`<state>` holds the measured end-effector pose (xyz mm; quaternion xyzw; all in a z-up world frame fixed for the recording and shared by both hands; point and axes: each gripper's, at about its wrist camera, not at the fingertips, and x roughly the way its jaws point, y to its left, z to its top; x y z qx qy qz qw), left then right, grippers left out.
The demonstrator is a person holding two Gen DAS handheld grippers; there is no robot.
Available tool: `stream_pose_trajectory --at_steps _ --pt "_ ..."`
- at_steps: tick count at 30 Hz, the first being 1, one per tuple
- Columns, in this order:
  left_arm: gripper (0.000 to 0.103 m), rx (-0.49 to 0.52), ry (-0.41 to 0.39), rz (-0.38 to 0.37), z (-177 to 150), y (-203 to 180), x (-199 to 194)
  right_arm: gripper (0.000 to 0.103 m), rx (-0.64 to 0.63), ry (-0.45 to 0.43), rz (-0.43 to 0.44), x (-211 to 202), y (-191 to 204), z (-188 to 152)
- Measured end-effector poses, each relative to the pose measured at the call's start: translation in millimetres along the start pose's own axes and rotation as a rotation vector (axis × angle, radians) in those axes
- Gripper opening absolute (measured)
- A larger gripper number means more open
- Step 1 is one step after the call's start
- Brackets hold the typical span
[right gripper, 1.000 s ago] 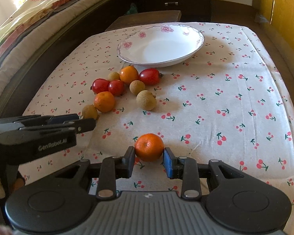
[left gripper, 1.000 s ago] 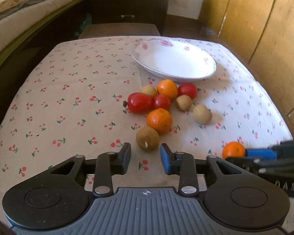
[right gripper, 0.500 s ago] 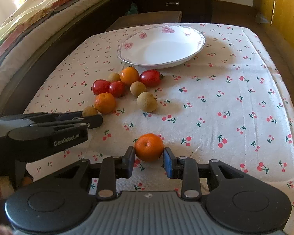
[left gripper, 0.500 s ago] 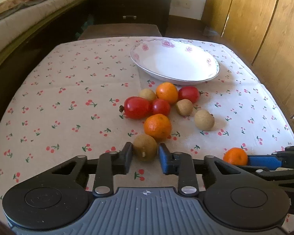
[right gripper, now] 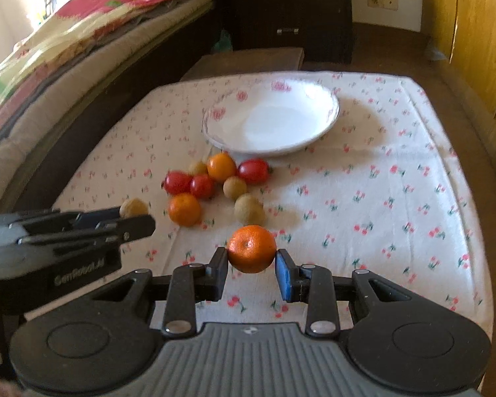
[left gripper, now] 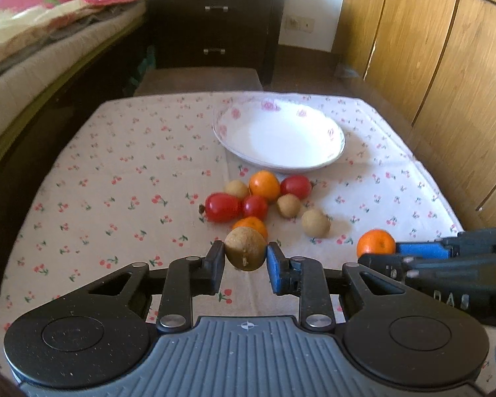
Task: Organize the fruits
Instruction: 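Carry the brown fruit in the left tool while the right tool carries the tangerine over the bowl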
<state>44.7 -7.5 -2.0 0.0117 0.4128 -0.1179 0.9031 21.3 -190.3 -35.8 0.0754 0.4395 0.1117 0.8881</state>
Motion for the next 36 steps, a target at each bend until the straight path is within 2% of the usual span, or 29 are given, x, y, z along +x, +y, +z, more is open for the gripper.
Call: stream_pose_trajectory --at_steps 5,15,29,36 --pt "0.035 -0.018 -0.019 -0.017 14.9 0.2 -0.3 0.032 0.017 -0.036 -0.002 -4.9 -2.1 22.9" --pt "0.035 -0.077 -0.040 -0.065 55.9 2.2 31.0 0.033 -0.003 -0.046 -0.018 23.1 -1.6 69.6" --pt "0.034 -0.098 0.008 -0.061 94.6 3.2 81.5 0.033 0.029 -0.017 -0.027 66.9 -23.4 109.8" --pt "0.034 -0.104 0.047 -0.053 100.4 5.0 102.7 0.033 0.037 0.007 -0.030 87.9 -31.5 117.9"
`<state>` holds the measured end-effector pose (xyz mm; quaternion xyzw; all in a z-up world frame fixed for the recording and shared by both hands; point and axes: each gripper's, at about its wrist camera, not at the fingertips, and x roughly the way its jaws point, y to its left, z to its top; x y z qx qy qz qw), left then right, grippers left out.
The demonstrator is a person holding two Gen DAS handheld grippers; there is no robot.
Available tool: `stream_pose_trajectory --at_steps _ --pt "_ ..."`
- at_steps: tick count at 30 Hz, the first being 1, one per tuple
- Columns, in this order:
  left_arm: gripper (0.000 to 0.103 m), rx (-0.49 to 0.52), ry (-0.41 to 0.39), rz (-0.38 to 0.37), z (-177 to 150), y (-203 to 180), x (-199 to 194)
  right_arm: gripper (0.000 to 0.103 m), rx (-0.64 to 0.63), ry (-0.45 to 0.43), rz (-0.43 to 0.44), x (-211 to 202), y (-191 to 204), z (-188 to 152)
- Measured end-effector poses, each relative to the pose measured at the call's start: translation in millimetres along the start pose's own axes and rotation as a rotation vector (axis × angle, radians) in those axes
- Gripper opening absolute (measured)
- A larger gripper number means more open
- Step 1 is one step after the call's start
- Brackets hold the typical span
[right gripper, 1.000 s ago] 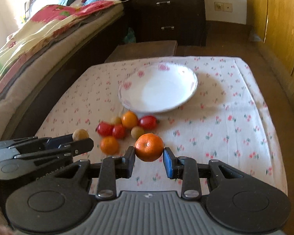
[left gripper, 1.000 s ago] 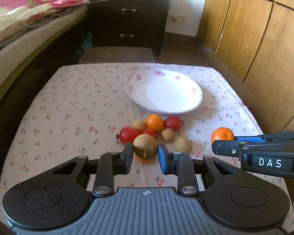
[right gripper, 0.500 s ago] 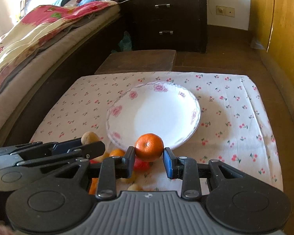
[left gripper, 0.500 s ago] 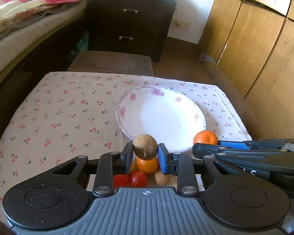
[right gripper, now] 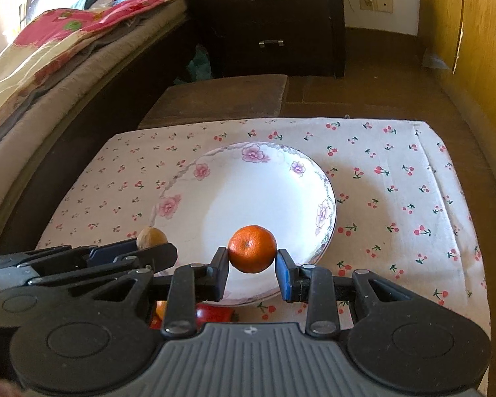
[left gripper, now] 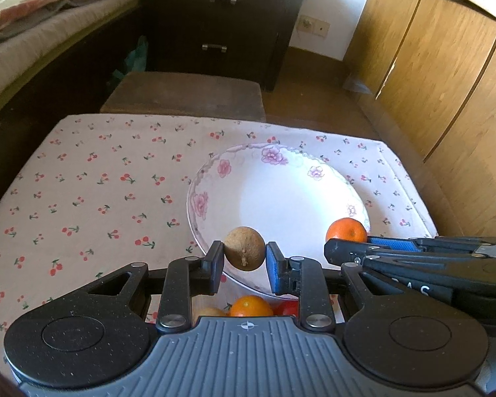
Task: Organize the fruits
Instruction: 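Carry the brown fruit in the left tool while the right tool carries the tangerine over the bowl, then open the left tool to drop the brown fruit while the right tool drops the tangerine into the bowl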
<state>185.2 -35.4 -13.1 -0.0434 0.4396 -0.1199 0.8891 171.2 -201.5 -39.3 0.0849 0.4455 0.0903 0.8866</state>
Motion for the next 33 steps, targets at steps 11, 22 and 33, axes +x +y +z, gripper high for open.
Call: stream_pose_trajectory --at_steps 11,22,33 --pt "0.034 0.005 0.021 0.018 0.1 -1.8 11.2 0.033 0.007 0.022 -0.011 13.0 -5.3 2.2" --pt "0.035 0.010 0.024 0.027 -0.3 -3.2 12.0 0.033 0.018 0.031 -0.017 16.1 -7.2 2.2" --pt "0.043 -0.010 0.020 0.030 2.0 -1.7 9.5 0.034 0.031 0.020 -0.024 14.0 -8.8 2.8"
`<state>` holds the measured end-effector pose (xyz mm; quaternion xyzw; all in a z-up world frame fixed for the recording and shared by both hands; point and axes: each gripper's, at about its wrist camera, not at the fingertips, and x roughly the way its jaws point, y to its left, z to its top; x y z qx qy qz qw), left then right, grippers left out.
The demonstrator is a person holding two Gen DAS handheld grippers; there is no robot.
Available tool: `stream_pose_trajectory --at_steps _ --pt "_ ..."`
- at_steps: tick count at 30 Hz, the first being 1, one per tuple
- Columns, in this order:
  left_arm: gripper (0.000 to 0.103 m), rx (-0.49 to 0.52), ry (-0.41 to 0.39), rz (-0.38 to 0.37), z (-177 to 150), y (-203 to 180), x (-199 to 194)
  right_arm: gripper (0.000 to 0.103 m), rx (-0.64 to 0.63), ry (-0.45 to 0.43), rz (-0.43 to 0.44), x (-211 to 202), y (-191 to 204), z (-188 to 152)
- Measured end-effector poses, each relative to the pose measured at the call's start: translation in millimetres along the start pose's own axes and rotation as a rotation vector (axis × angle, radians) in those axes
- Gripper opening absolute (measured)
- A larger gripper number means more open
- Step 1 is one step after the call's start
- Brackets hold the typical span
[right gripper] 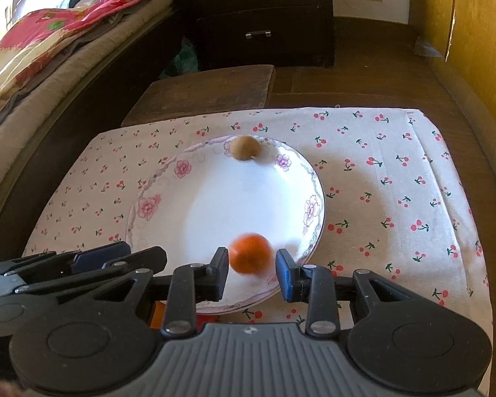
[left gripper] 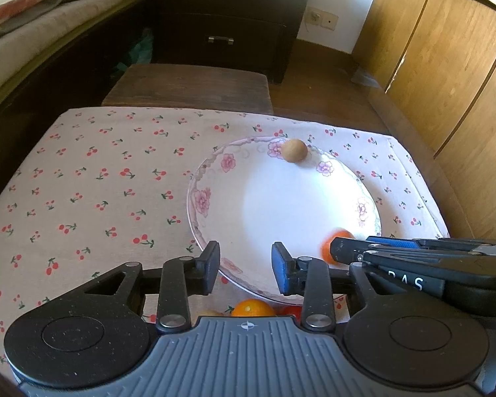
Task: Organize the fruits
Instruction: 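Open the left tool to drop the brown fruit while the right tool drops the tangerine into the bowl, then move both tools back from the bowl toward the fruit pile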
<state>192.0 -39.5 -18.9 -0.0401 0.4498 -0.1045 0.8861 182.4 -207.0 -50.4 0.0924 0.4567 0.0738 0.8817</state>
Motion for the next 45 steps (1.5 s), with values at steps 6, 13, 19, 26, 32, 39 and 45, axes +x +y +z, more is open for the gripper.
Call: stream_pose_trajectory --at_steps 6,13,19,26,32,39,45 --pt "0.048 -0.006 -0.016 -0.007 0.9 -0.1 -5.5 0.034 0.013 -0.012 -0.001 -3.8 -1.8 1.6" --pt "0.052 -0.008 -0.028 -0.010 0.7 1.6 -11.6 0.034 0.013 -0.026 -0.006 -11.6 0.8 0.3" --pt "0.057 -0.008 -0.043 -0.016 -3.3 6.0 -24.5 0.034 0.001 -0.031 0.004 -23.8 5.7 -6.2" --pt "0.060 -0.016 -0.057 -0.019 -9.0 12.6 -38.5 0.036 -0.029 -0.039 0.018 -37.9 14.5 -17.3" --pt "0.061 -0.016 -0.063 -0.024 -15.6 15.8 -49.2 0.037 -0.025 -0.033 0.029 -44.7 19.0 -27.7" --pt "0.062 -0.010 -0.057 -0.020 -28.2 20.6 -61.1 0.037 -0.029 -0.015 0.043 -52.1 26.0 -46.3" --pt "0.063 -0.032 -0.038 -0.028 -39.4 26.3 -67.8 0.038 -0.043 0.015 0.044 -51.9 31.7 -59.9"
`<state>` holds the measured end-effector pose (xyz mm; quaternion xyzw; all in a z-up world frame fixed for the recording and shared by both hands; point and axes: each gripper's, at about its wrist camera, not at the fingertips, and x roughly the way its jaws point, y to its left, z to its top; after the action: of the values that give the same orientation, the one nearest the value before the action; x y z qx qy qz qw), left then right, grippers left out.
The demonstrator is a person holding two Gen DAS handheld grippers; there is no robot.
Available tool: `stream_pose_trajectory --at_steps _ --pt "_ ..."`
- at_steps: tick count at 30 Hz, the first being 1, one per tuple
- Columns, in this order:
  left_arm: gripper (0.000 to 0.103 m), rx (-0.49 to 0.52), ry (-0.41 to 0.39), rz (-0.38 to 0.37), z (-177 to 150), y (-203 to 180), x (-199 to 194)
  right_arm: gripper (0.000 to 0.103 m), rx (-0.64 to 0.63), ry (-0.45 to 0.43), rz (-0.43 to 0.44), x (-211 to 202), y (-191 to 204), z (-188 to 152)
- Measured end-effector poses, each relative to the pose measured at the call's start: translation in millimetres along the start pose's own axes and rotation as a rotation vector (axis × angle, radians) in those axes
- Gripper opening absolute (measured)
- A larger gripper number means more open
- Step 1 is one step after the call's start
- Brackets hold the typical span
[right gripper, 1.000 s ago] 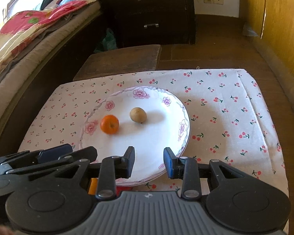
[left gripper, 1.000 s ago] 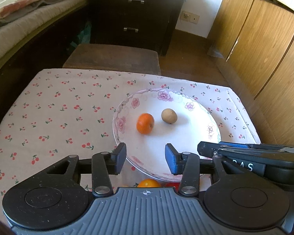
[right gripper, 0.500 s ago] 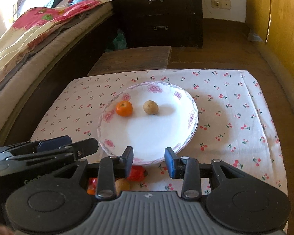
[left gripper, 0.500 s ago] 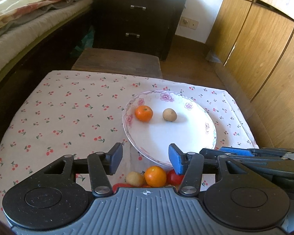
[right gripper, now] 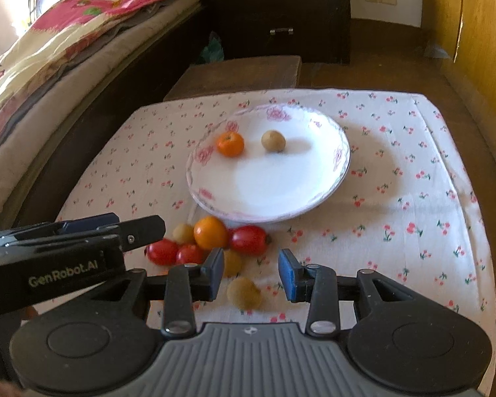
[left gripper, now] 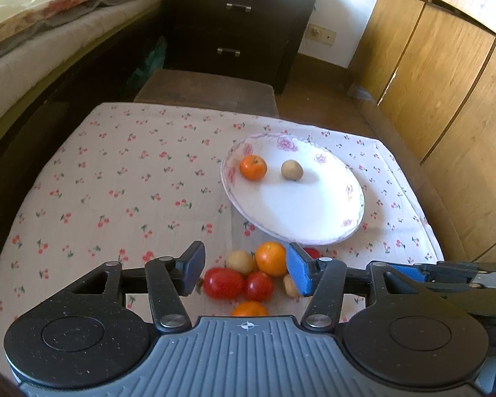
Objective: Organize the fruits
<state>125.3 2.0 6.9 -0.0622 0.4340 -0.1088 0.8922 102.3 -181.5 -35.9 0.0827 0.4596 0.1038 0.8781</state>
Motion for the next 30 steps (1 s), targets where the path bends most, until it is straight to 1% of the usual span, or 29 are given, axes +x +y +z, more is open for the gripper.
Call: stream_pose_trajectory --at_steps 3,10,20,22,23,30 --pt "0.063 -0.016 0.011 -0.012 -4.2 1.9 -2.2 0.038 -0.002 0.021 -0.004 3.7 1.0 -4.3" --pt "0.064 -0.015 0.020 -0.012 -8.0 1.4 -2.7 0.038 -0.024 0.058 -0.003 11.4 7.4 -11.6" --pt "0.066 -0.023 0.030 -0.014 -9.2 5.2 -2.5 0.038 -0.064 0.110 -0.025 35.0 13.5 -16.7" --pt "0.066 -0.022 0.033 -0.015 -9.6 5.0 -1.9 0.035 -0.074 0.120 -0.030 38.7 14.2 -17.9" --pt "0.066 -0.022 0.035 -0.016 -10.1 5.0 -2.1 0.030 -0.081 0.122 -0.031 39.4 14.9 -18.6" --pt "0.066 -0.013 0.063 -0.030 -15.5 2.9 -1.1 0.030 -0.070 0.123 -0.032 32.8 6.6 -21.1"
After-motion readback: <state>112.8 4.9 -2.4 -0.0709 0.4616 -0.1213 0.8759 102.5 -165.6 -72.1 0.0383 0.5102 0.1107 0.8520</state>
